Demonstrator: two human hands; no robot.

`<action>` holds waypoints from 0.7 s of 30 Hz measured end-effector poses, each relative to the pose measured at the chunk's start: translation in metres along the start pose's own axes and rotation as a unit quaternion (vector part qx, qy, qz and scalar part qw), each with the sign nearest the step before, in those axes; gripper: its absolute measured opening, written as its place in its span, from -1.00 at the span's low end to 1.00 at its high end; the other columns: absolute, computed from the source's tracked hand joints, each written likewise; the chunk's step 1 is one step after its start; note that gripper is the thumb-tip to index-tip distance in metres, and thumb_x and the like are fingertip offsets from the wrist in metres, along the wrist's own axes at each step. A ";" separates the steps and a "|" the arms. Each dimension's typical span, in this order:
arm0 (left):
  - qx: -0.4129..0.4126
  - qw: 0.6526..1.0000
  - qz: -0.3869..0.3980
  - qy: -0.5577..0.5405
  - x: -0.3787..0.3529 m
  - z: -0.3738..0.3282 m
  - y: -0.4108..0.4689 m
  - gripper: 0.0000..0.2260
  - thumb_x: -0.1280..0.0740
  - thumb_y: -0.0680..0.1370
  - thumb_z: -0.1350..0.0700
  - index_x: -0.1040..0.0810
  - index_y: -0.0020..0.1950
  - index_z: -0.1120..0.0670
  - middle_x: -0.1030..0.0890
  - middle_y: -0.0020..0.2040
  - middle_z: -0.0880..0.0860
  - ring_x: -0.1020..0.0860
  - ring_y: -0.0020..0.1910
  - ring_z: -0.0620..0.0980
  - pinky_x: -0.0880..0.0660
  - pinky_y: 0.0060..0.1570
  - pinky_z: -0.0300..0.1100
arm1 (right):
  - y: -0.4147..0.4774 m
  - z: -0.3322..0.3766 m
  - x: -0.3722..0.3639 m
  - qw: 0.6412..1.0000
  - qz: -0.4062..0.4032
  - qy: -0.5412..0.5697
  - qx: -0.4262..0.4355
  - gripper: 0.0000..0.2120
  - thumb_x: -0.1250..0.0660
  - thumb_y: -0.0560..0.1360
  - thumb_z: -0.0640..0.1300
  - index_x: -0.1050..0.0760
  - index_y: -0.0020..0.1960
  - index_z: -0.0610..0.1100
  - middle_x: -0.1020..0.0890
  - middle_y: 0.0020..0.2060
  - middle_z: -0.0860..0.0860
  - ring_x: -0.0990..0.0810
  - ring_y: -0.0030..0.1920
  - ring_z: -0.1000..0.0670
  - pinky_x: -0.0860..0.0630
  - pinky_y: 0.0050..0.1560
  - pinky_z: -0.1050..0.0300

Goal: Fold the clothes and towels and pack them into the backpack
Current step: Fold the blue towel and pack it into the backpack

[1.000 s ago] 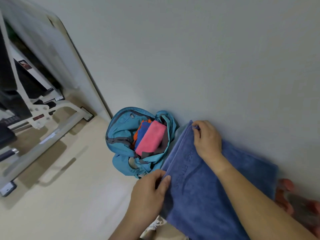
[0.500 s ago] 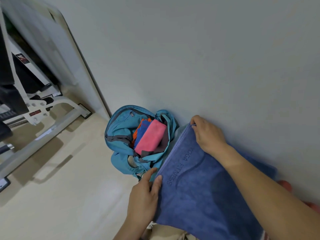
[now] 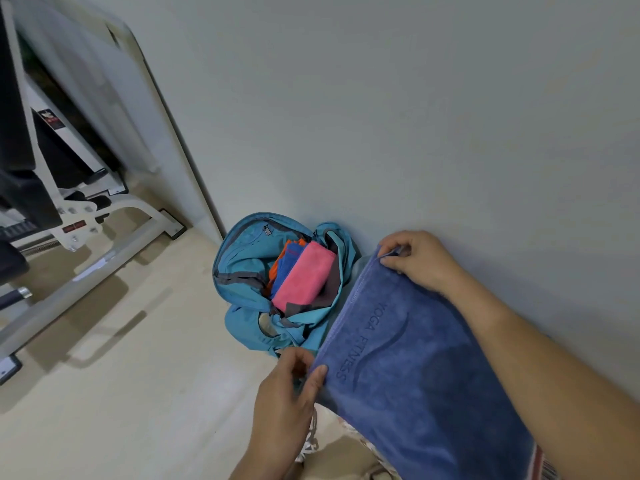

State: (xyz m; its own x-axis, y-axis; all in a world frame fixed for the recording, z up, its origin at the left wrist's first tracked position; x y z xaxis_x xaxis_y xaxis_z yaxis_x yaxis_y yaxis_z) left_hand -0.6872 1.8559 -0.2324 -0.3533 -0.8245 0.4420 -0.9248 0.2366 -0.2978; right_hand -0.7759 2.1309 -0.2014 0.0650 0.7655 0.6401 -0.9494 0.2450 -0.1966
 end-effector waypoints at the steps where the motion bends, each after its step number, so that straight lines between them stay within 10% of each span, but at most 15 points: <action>1: 0.001 1.000 0.007 -0.012 -0.001 0.003 -0.002 -0.83 -0.41 0.50 0.11 -0.42 -0.15 -0.07 -0.57 -0.20 -0.17 -0.50 -0.25 -0.16 -0.39 -0.28 -0.35 | 0.002 -0.001 0.000 1.000 -0.007 0.003 -0.011 -0.75 -0.45 0.38 -0.32 -0.58 -0.28 0.03 -0.64 -0.31 0.13 -0.46 -0.46 0.27 -0.42 -0.24 0.33; 5: -0.028 0.998 0.045 -0.014 -0.005 0.006 -0.009 -0.68 -0.42 0.47 0.20 -0.42 -0.05 -0.21 -0.58 -0.15 -0.19 -0.53 -0.23 -0.11 -0.46 -0.20 -0.31 | 0.003 0.005 -0.003 0.999 -0.004 -0.048 0.007 -0.80 -0.44 0.39 -0.30 -0.57 -0.20 0.00 -0.54 -0.42 0.22 -0.43 -0.45 0.26 -0.32 -0.34 0.45; 10: -0.011 0.998 0.038 -0.047 -0.002 0.013 -0.010 -0.58 -0.41 0.43 0.32 -0.48 -0.06 -0.24 -0.61 -0.16 -0.19 -0.57 -0.23 -0.13 -0.47 -0.21 -0.35 | 0.004 0.016 -0.016 0.966 0.117 -0.217 0.079 -0.67 -0.31 0.52 -0.21 -0.55 0.23 0.09 -0.44 -0.16 0.09 -0.47 -0.10 0.06 -0.39 0.05 0.17; 21: -0.117 0.992 -0.039 0.008 0.074 -0.036 0.014 -0.82 -0.44 0.46 0.17 -0.61 -0.24 -0.12 -0.62 -0.25 -0.25 -0.56 -0.20 -0.23 -0.40 -0.25 -0.45 | -0.105 0.039 0.092 0.989 -0.104 -0.087 0.063 -0.86 -0.43 0.41 -0.35 -0.63 -0.21 -0.14 -0.61 -0.12 0.07 -0.57 -0.15 0.12 -0.53 -0.17 0.30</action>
State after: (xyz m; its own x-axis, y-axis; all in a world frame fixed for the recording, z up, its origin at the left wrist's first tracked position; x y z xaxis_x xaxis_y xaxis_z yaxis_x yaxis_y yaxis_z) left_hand -0.7314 1.8169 -0.1736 -0.2805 -0.8370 0.4698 -0.9560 0.2874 -0.0587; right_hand -0.6827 2.1523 -0.0932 0.2191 0.5898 0.7773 -0.9527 0.3014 0.0399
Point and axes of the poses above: each hand's wrist, its own y-axis towards the middle knuckle, its own x-axis out of the back of the hand, z = x × y, the point moved 6 cm from there along y, towards the middle knuckle
